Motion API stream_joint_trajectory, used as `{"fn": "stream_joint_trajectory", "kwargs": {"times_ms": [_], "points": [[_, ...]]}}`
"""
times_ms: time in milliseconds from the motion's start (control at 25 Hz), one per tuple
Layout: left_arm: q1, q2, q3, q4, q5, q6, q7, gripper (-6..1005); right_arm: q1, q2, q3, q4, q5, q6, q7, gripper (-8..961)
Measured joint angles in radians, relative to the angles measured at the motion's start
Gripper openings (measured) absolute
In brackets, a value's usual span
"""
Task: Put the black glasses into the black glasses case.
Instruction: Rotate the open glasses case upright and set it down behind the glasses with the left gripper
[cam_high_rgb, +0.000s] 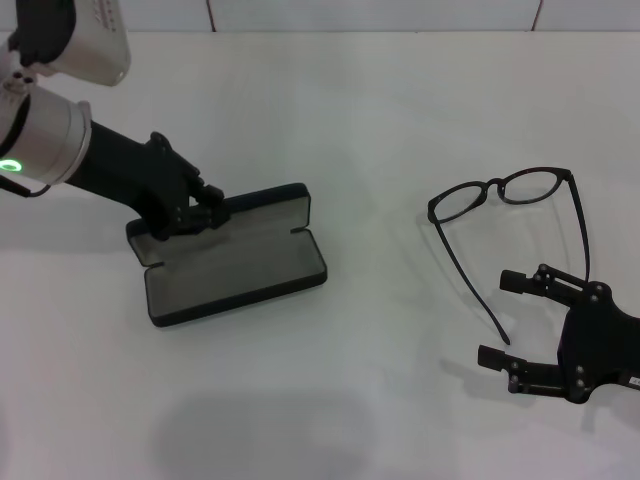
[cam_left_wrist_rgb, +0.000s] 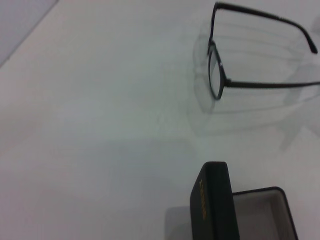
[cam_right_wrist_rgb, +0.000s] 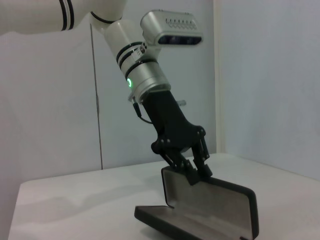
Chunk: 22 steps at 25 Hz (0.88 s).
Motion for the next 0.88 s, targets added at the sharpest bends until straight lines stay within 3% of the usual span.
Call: {"fn": "stream_joint_trajectory", "kwargs": {"times_ms": [240,480,880], "points": [[0.001,0.000,0.034,0.008,-0.009,0.001,0.001,211,0.002,0.000,0.000,0.000,0.000,0.000,0.000,882],[0.009,-0.003,0.049,0.014,-0.024,-0.008,0.025,211,0.003,0.000,0.000,0.000,0.000,0.000,0.000,881],[0.041,-0.007,0.056,0.033,-0.234,-0.043,0.190,211,0.003,0.000,0.002,0.000,0.000,0.007,0.000,881]]}}
